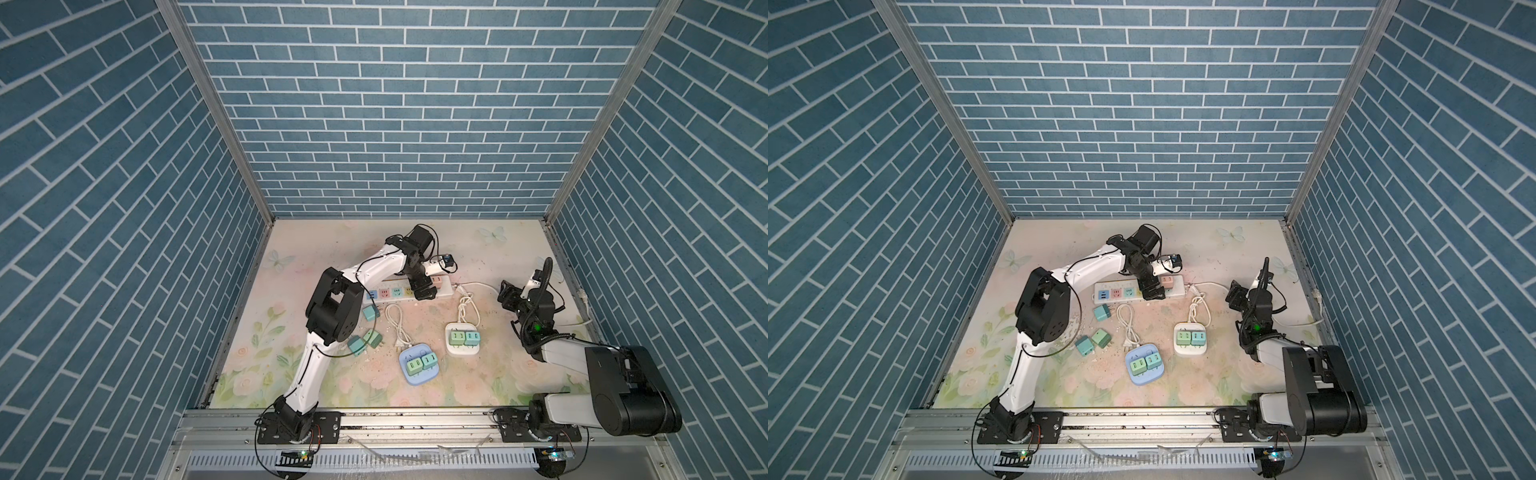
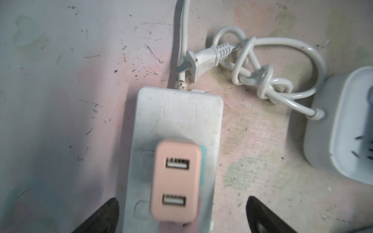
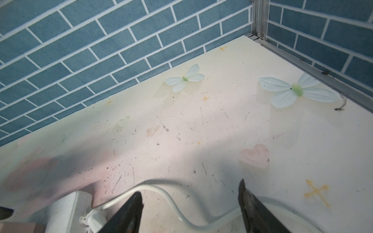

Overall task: Insert plugs into power strip
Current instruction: Insert the plug into the socket, then pick up the plug from the center of the table.

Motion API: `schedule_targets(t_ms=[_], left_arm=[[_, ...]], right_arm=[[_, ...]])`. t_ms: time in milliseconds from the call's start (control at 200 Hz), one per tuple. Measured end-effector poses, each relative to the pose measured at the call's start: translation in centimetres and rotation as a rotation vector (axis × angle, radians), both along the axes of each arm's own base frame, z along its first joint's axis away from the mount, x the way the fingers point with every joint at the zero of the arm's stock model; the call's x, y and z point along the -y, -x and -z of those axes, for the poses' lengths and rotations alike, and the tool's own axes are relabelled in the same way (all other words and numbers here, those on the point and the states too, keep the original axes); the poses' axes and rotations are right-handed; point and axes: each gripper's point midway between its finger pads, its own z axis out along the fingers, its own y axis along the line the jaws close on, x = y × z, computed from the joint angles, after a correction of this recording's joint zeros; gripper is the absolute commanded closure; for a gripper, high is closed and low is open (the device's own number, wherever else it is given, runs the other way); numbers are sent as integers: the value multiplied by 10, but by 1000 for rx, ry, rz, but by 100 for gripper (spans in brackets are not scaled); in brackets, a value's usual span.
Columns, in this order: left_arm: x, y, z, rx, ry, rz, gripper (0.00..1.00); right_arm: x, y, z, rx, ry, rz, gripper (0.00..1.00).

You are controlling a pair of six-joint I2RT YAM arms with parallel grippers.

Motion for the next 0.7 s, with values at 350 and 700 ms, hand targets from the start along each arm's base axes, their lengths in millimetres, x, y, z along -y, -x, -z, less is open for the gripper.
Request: schedule_targets(t_ms=[350,700], left_arm=[[-78,93,-197,381,434,-245,0],[-211,138,-191,400,639,-947,0]], right_arm=[[-3,-6,0,-31,-6,-12,16],[-27,-18,-67,-38,-339,-25,1]])
